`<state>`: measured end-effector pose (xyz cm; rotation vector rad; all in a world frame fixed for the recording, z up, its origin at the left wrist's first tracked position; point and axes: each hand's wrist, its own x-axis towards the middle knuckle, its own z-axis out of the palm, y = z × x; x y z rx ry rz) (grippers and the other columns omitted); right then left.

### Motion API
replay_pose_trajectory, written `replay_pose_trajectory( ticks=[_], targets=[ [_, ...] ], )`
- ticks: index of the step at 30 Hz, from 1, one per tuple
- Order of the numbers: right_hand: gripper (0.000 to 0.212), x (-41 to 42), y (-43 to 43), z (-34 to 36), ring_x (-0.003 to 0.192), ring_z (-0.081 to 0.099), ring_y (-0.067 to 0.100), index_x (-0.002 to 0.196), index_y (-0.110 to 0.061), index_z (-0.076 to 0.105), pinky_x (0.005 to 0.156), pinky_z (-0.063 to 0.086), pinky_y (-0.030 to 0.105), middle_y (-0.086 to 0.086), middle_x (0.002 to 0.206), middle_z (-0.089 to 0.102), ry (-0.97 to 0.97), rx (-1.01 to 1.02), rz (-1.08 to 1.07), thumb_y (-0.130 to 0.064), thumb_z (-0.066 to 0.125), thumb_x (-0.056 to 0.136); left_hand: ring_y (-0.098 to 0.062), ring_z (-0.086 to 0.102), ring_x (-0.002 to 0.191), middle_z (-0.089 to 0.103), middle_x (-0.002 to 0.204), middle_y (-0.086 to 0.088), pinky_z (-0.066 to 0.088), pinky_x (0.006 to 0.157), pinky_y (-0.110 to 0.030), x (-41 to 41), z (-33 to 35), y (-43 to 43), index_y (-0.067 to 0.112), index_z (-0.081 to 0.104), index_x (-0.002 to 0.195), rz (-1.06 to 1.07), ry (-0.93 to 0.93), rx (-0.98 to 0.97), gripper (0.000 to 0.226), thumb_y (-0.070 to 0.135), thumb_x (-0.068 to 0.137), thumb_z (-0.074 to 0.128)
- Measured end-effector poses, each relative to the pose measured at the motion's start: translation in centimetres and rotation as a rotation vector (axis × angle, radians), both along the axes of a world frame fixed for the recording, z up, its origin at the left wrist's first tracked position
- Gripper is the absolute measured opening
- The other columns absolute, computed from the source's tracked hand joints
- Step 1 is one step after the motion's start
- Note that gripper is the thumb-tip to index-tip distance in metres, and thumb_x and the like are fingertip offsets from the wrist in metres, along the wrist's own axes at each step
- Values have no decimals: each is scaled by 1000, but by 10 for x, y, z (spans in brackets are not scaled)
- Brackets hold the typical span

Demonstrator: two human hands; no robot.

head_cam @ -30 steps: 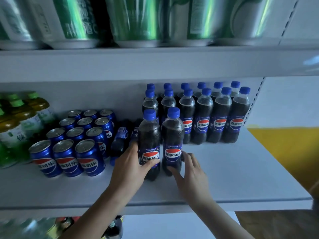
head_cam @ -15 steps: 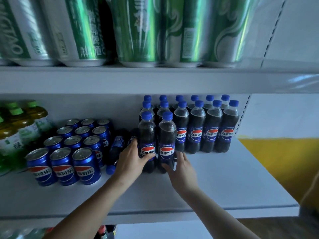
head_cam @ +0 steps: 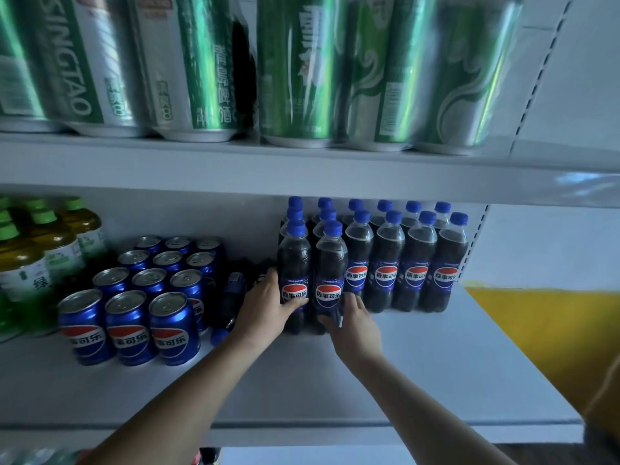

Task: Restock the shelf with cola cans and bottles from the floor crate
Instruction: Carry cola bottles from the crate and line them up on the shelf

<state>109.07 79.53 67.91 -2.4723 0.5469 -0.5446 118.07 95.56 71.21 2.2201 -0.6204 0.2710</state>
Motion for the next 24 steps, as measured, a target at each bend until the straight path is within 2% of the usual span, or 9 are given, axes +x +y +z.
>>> replay_pose_trajectory(
  ticks=[7,9,12,14,16,18,21,22,24],
  targets=[
    [43,-3,4,6,111,61,29,120,-14,50,73,44,35,2,124,59,46,-39,-7,-45,65,94,-32,69,104,71,112,-12,55,85,-43,3,-2,-3,11,50,115,1,29,42,57,44,80,81],
    [43,-5,6,6,113,61,29,122,-15,51,78,46,36,4,125,60,88,-64,-23,-47,61,96,-32,66,111,68,120,-13,53,91,-44,3,-4,-5,10,49,121,-8,59,14,60,40,81,82],
    [51,-14,16,-2,120,58,31,132,-14,46,88,48,40,7,130,60,92,8,-55,-51,55,98,-31,45,141,43,153,-16,41,113,-46,-7,-14,-3,9,29,153,-17,78,-60,98,39,78,85],
    [56,-31,26,-10,125,56,31,139,-13,44,97,46,40,10,133,59,34,105,-40,-52,49,100,-27,26,152,23,165,-13,29,122,-43,-31,-23,5,8,14,160,-28,60,-102,113,42,78,84],
    [53,-59,35,-16,129,54,25,144,-13,46,107,43,37,6,136,59,-25,127,38,-45,49,103,-14,28,150,28,164,-2,28,122,-33,-67,-34,21,12,21,159,-79,32,-163,98,38,85,79],
    [44,-91,40,-21,127,55,11,141,-16,54,108,41,26,-5,135,60,-107,87,140,-35,56,102,-1,44,138,48,150,11,37,114,-27,-103,-47,39,21,42,148,-154,15,-236,67,26,90,75],
    [28,-138,49,-24,118,58,-5,125,-24,65,100,43,13,-19,125,64,-261,102,209,-25,61,98,-7,64,114,69,116,15,48,98,-27,-146,-61,61,25,63,118,-199,106,-390,33,11,90,72],
    [25,-150,50,-27,117,60,-4,121,-25,68,99,43,12,-20,123,65,-310,97,202,-22,60,97,-9,68,106,72,108,11,51,93,-25,-158,-62,65,26,66,110,-195,148,-442,26,12,89,70],
    [24,-171,51,-39,120,62,2,114,-22,71,107,42,19,-17,121,68,-394,27,168,-19,55,96,-12,71,90,74,96,4,51,84,-17,-180,-63,70,29,67,99,-206,248,-552,18,16,87,67]
  ],
)
